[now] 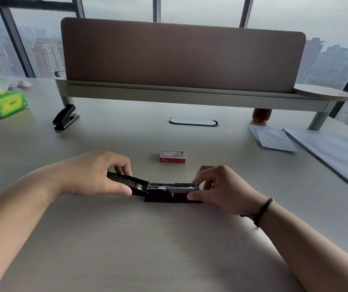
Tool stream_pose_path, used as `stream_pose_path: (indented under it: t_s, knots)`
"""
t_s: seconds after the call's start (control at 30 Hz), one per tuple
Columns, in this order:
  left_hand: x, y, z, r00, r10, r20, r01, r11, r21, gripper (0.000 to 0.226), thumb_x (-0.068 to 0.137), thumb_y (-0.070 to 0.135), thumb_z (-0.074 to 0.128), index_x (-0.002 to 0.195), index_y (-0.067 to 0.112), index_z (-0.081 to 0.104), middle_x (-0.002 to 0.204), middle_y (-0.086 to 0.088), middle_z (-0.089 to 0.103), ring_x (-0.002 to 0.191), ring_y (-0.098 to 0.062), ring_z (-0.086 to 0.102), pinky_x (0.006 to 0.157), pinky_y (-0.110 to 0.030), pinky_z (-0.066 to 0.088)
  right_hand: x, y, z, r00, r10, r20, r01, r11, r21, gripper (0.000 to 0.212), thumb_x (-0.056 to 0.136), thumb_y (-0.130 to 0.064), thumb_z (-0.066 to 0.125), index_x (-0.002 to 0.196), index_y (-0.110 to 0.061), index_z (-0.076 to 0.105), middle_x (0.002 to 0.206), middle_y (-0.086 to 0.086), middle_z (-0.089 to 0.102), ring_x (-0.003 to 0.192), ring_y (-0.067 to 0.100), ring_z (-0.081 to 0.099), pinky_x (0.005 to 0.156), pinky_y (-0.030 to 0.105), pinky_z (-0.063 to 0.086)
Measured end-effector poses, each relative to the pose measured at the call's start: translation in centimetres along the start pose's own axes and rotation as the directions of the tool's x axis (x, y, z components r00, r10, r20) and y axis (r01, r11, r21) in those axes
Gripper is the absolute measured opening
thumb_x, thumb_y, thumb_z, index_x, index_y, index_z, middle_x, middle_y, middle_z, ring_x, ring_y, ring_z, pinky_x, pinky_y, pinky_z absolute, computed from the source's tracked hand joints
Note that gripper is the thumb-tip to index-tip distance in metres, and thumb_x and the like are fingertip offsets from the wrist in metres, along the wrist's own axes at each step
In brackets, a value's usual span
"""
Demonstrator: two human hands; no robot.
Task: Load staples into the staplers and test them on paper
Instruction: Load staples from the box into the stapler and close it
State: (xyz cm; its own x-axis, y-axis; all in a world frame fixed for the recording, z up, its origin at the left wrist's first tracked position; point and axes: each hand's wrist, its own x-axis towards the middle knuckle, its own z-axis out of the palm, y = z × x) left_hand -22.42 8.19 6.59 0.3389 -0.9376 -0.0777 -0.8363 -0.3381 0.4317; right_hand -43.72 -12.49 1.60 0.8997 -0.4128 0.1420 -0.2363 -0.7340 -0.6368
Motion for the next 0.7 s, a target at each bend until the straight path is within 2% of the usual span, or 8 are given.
stream_pose_path:
  t_s: [0.13, 0.2, 0.27, 0.33, 0.47, 0.53, 0.6, 0.7]
  knots:
    - [0.2, 2.1, -1.0, 0.992, 0.048, -0.12, -0.018, 0.971, 0.238, 0.026, 0.063, 0.051, 0.082, 0.084, 0.043, 0.071, 0.082, 0.019, 0.064, 0.075, -0.001, 0.059, 0.07, -0.024, 0.048, 0.0, -0.2, 0.1, 1.0, 0.01, -0.008, -0.01, 1.0, 0.011, 0.013, 0.071, -0.031, 0.084, 0.073, -0.026, 0.072, 0.086, -0.005, 0.066, 0.059, 0.006, 0.055, 0.055, 0.017, 0.04]
    - [0.5, 3.5, -1.1, 0.964, 0.147, -0.221, -0.078, 0.953, 0.294, 0.048, 0.06, 0.047, 0.085, 0.104, 0.043, 0.067, 0.087, 0.019, 0.059, 0.081, -0.004, 0.058, 0.075, -0.025, 0.047, -0.1, -0.2, 0.1, 1.0, 0.018, -0.017, -0.018, 1.0, 0.025, 0.015, 0.07, -0.031, 0.085, 0.069, -0.03, 0.07, 0.084, -0.005, 0.066, 0.059, 0.006, 0.056, 0.054, 0.017, 0.04]
    - [0.9, 5.1, -0.7, 0.93, 0.196, -0.31, -0.15, 0.975, 0.165, 0.071, 0.058, 0.036, 0.09, 0.121, 0.045, 0.056, 0.092, 0.018, 0.058, 0.079, -0.006, 0.058, 0.075, -0.022, 0.047, -0.1, -0.4, 0.1, 1.0, 0.021, -0.023, -0.02, 0.999, 0.047, 0.017, 0.069, -0.029, 0.086, 0.067, -0.031, 0.069, 0.081, -0.005, 0.066, 0.058, 0.007, 0.055, 0.053, 0.016, 0.039]
    - [1.5, 6.3, 0.5, 0.926, 0.205, -0.316, -0.224, 0.974, -0.025, 0.077, 0.06, 0.026, 0.091, 0.124, 0.043, 0.052, 0.092, 0.014, 0.063, 0.068, -0.005, 0.061, 0.069, -0.02, 0.052, -0.1, -0.4, 0.2, 0.999, 0.022, -0.023, -0.02, 0.998, 0.056, 0.017, 0.069, -0.028, 0.086, 0.067, -0.03, 0.07, 0.077, -0.006, 0.064, 0.056, 0.006, 0.054, 0.051, 0.014, 0.038]
    - [3.0, 6.4, 4.2, 0.934, 0.218, -0.282, -0.258, 0.959, -0.115, 0.054, 0.066, 0.02, 0.088, 0.113, 0.031, 0.063, 0.088, 0.009, 0.07, 0.059, -0.012, 0.061, 0.064, -0.028, 0.055, 0.2, -0.3, 0.3, 1.0, 0.022, -0.003, -0.022, 0.999, 0.029, 0.019, 0.069, -0.028, 0.086, 0.083, -0.019, 0.079, 0.071, -0.009, 0.059, 0.054, 0.003, 0.051, 0.05, 0.013, 0.035]
    - [3.1, 5.9, 4.9, 0.929, 0.198, -0.313, -0.248, 0.96, -0.128, 0.042, 0.067, 0.026, 0.088, 0.103, 0.033, 0.067, 0.087, 0.013, 0.071, 0.061, -0.011, 0.058, 0.059, -0.019, 0.049, 0.3, -0.1, 0.3, 1.0, 0.021, 0.001, -0.021, 0.999, 0.031, 0.022, 0.068, -0.028, 0.086, 0.086, -0.017, 0.08, 0.073, -0.008, 0.06, 0.055, 0.003, 0.051, 0.052, 0.014, 0.036]
    - [3.0, 5.7, 5.2, 0.92, 0.2, -0.338, -0.255, 0.959, -0.126, 0.036, 0.068, 0.028, 0.087, 0.099, 0.033, 0.07, 0.085, 0.016, 0.07, 0.061, -0.001, 0.056, 0.056, -0.009, 0.041, 0.4, 0.1, 0.3, 0.999, 0.036, -0.004, -0.036, 0.999, 0.035, 0.023, 0.067, -0.03, 0.087, 0.083, -0.017, 0.079, 0.072, -0.005, 0.062, 0.056, 0.004, 0.052, 0.053, 0.017, 0.038]
    - [2.8, 5.5, 5.7, 0.911, 0.189, -0.366, -0.265, 0.949, -0.169, 0.026, 0.071, 0.026, 0.086, 0.093, 0.031, 0.073, 0.075, 0.02, 0.067, 0.061, 0.007, 0.056, 0.054, -0.007, 0.039, 0.3, 0.3, 0.0, 0.998, 0.056, 0.015, -0.057, 0.997, 0.051, 0.026, 0.066, -0.036, 0.086, 0.081, -0.017, 0.077, 0.068, 0.004, 0.067, 0.056, 0.006, 0.053, 0.055, 0.025, 0.04]
